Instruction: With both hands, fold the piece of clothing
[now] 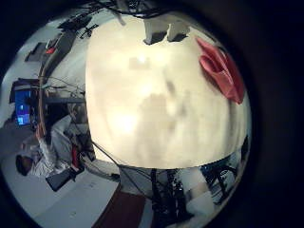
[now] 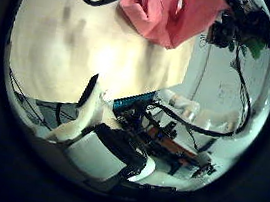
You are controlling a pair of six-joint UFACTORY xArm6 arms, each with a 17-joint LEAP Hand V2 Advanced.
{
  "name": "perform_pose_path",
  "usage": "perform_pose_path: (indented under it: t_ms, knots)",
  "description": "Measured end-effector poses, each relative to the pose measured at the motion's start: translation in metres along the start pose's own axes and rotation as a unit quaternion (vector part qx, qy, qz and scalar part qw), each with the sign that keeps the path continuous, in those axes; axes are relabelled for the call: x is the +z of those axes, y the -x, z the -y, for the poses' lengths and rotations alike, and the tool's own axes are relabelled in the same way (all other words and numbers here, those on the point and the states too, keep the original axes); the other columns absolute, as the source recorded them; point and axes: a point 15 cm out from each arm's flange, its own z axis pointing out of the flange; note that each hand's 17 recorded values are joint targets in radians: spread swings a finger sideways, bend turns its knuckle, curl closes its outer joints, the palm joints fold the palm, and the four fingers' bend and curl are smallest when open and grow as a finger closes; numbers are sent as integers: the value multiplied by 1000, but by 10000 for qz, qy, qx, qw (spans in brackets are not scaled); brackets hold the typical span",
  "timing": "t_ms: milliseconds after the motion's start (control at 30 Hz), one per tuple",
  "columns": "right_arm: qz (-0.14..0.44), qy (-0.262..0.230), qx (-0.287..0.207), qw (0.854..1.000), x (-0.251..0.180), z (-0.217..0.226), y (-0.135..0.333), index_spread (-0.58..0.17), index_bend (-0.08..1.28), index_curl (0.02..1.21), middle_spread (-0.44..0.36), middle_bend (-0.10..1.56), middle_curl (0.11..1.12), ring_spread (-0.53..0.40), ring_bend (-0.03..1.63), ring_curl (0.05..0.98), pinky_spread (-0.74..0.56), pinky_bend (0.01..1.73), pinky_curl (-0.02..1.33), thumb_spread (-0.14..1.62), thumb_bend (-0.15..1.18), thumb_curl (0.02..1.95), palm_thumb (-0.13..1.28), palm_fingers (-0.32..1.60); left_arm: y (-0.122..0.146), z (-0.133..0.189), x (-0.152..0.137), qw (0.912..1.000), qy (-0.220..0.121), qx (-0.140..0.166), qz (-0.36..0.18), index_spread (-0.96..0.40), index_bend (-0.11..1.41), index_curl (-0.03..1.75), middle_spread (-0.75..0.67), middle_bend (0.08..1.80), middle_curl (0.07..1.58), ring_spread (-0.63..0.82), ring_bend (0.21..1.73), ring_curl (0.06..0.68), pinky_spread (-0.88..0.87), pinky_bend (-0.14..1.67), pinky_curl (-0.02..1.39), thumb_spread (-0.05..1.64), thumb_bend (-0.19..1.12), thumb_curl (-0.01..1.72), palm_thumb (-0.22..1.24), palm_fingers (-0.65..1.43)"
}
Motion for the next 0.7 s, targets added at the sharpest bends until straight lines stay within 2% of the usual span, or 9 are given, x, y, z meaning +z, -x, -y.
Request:
perform_pose_path:
  t_ms: [233,400,500,533,567,633,667,700]
  knots:
    - [23,88,-260,9996,34,30,28,-229,1090,827,-113,1323,752,-178,1393,631,-248,1254,739,981,-8,978,1118,1150,10,-11,0,9999,-9,-116,11,20,172,330,375,170,226,597,349,229,546,234,322,1083,-21,336,598,-30]
    - [44,-64,-256,9996,48,47,33,-238,1062,825,-121,1301,748,-193,1389,626,-268,1253,734,1041,-44,933,945,1124,10,-13,2,9999,-6,-145,22,20,173,330,375,169,226,597,349,229,546,234,322,1083,-21,337,598,-30]
    - [78,-158,-197,9997,49,52,30,-269,948,808,-140,1241,728,-219,1339,603,-331,1232,706,1107,-23,871,877,1033,9,-15,4,9999,0,-139,16,20,173,330,375,169,227,597,348,230,546,235,322,1083,-21,337,598,-30]
    - [104,-173,-161,9997,48,51,27,-293,860,799,-157,1182,714,-234,1328,599,-397,1193,687,1126,-18,850,870,880,8,-16,4,9999,4,-147,16,20,173,330,375,169,227,597,348,230,546,235,322,1083,-21,337,598,-30]
    - [128,-184,-144,9996,48,50,25,-297,830,801,-164,1175,712,-242,1328,600,-418,1192,689,1131,-21,842,862,842,7,-16,5,9999,4,-152,15,20,173,330,375,169,227,597,348,230,546,235,322,1083,-21,337,598,-30]
    - [212,-199,-96,9995,46,48,21,-320,694,781,-184,1085,687,-264,1341,599,-487,1161,664,1142,-23,812,843,634,6,-16,6,9999,9,-151,21,20,173,330,375,169,227,597,348,230,546,235,322,1083,-21,337,598,-30]
    - [260,-185,-63,9995,46,45,17,-327,540,729,-179,994,664,-275,1329,592,-483,1153,654,1143,-30,797,823,358,6,-16,6,9999,10,-149,21,20,173,330,375,169,227,597,348,230,546,235,322,1083,-21,337,598,-30]
    - [289,-178,-40,9994,46,43,14,-327,485,715,-180,967,655,-280,1340,596,-474,1140,650,1143,-25,785,819,293,6,-17,6,9999,15,-148,19,20,173,329,375,169,227,597,348,230,546,235,322,1083,-21,337,598,-30]
